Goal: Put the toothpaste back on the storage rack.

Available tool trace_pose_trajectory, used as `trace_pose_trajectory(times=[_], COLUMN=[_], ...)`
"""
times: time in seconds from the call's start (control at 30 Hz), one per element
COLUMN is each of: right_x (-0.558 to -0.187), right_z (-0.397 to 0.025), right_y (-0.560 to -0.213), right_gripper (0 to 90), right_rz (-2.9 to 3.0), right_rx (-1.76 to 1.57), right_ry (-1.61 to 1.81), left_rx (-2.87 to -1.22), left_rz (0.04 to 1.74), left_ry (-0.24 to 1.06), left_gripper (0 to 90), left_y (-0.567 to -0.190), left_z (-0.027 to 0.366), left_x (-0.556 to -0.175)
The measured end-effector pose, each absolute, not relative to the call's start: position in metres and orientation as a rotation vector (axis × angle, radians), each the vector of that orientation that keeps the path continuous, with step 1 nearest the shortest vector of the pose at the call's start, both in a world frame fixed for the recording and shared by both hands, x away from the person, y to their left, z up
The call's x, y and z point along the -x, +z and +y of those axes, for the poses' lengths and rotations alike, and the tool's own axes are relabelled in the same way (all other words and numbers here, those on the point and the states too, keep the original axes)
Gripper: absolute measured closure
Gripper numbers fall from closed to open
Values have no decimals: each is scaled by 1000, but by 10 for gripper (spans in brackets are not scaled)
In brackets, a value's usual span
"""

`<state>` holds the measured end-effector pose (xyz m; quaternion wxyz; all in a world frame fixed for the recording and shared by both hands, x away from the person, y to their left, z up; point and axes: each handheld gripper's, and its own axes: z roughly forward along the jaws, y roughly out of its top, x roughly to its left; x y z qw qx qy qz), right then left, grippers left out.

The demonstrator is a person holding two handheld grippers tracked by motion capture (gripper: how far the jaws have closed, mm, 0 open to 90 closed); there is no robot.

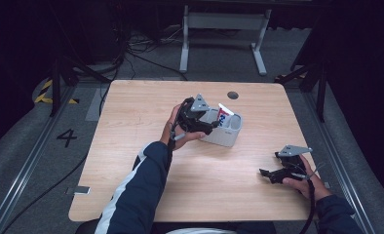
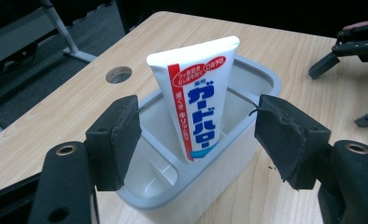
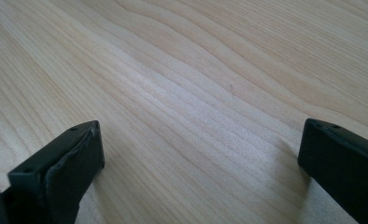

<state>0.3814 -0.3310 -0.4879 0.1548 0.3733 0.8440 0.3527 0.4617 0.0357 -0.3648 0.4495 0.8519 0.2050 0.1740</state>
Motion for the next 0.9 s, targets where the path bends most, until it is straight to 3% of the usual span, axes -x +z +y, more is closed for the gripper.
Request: trace_pose_trajectory(times=[0.9], right_x=[-381], right_z=[-331], right_y=[-488], right_gripper=[5], right_rz=[2417], right_rx=[-1069], right_ry=[1010], left_rx=[-2223], left_rz=[473], left_ry=[517], left_gripper=[305], left_y=[-371], left_z=[86], left_x=[-423])
